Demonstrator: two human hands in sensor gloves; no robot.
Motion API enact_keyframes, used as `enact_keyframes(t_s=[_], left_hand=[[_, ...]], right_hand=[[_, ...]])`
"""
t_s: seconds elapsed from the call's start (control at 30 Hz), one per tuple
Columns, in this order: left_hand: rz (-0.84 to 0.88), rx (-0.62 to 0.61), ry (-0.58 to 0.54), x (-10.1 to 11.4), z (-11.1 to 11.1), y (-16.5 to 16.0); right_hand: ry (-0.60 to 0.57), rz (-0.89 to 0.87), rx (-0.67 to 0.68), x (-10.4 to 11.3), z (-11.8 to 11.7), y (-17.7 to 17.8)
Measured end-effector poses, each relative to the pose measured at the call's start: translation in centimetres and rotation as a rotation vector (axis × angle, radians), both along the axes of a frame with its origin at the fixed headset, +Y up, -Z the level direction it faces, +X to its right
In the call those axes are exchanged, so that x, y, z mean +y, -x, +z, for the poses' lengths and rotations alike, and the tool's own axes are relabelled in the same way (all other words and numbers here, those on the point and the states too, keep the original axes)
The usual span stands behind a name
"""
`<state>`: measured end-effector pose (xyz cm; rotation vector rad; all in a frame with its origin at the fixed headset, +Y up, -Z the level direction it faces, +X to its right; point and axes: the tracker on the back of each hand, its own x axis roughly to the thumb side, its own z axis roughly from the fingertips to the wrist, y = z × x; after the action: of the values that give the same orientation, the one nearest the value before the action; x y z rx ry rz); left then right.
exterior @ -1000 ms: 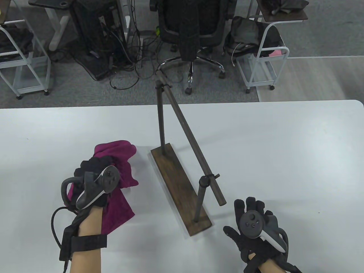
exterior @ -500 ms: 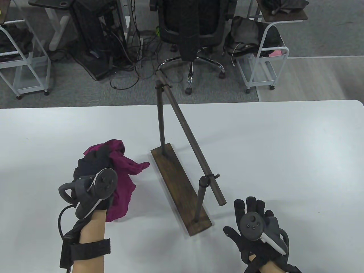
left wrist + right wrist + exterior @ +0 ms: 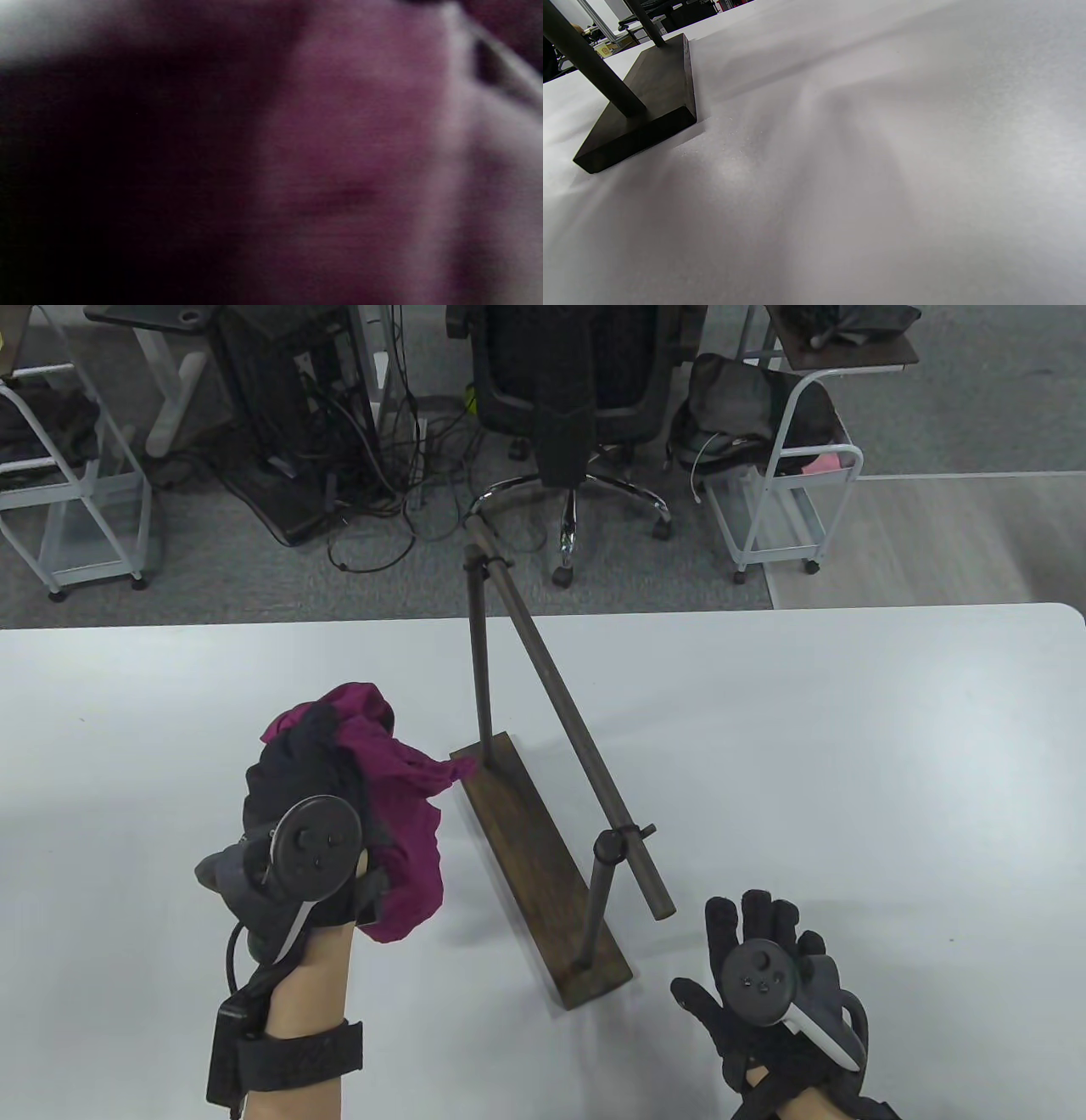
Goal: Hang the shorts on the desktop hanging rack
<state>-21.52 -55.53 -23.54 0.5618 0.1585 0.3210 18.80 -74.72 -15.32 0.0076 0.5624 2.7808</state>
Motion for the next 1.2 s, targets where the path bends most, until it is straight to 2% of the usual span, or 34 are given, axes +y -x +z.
enact_keyframes(t_s=[0.2,0.43,0.73,0.93,1.07,1.2], left_hand=[[0.186,-0.019,-0.105,2.0,0.6,-0.1],[0.310,-0.035,-0.240,4.0,1.0,-0.3],[0.504,-0.127,-0.393,7.1,1.5,-1.7],[0.656,-0.229,-0.479,9.2,1.4,-3.1],[0.754,-0.374,-0.558,10.3,1.0,-4.4],[0.736,-0.518,-0.558,11.3,0.4,-5.9]], right_hand=[[0.002,0.003,-0.011,0.0,0.0,-0.1],[-0.003,-0.001,-0.025,0.1,0.0,-0.3],[-0.004,-0.001,-0.031,0.1,-0.1,-0.4],[-0.004,-0.004,-0.033,0.1,-0.1,-0.4],[-0.003,-0.004,-0.036,0.1,-0.1,-0.5],[-0.002,-0.006,-0.040,0.1,-0.1,-0.5]])
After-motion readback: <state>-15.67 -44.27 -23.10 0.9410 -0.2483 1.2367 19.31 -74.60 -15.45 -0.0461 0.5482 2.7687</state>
